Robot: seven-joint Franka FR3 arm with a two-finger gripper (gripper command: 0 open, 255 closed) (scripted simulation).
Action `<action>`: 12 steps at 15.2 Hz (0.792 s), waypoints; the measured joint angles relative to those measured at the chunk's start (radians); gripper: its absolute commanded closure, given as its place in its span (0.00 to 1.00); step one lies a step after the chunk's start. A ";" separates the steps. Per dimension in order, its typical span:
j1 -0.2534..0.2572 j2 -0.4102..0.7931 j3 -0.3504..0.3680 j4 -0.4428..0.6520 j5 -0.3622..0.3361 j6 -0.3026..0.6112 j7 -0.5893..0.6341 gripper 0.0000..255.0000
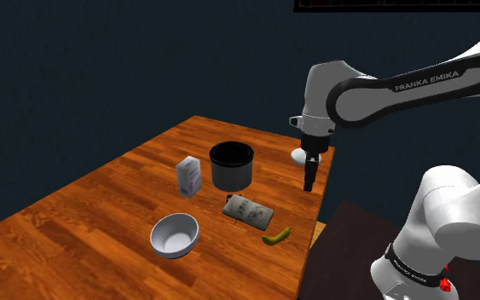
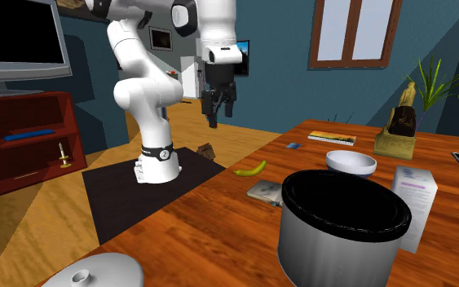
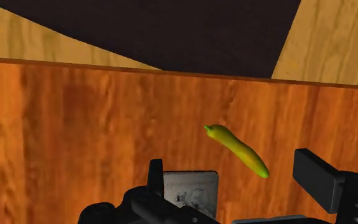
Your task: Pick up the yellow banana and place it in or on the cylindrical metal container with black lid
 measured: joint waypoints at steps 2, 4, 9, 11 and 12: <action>0.041 0.036 -0.007 -0.044 0.007 0.100 -0.091 0.00; 0.086 0.072 -0.012 -0.075 0.020 0.188 -0.181 0.00; 0.210 0.222 -0.035 -0.135 0.071 0.445 -0.426 0.00; 0.262 0.279 -0.052 -0.154 0.101 0.538 -0.538 0.00; 0.285 0.307 -0.055 -0.155 0.117 0.574 -0.577 0.00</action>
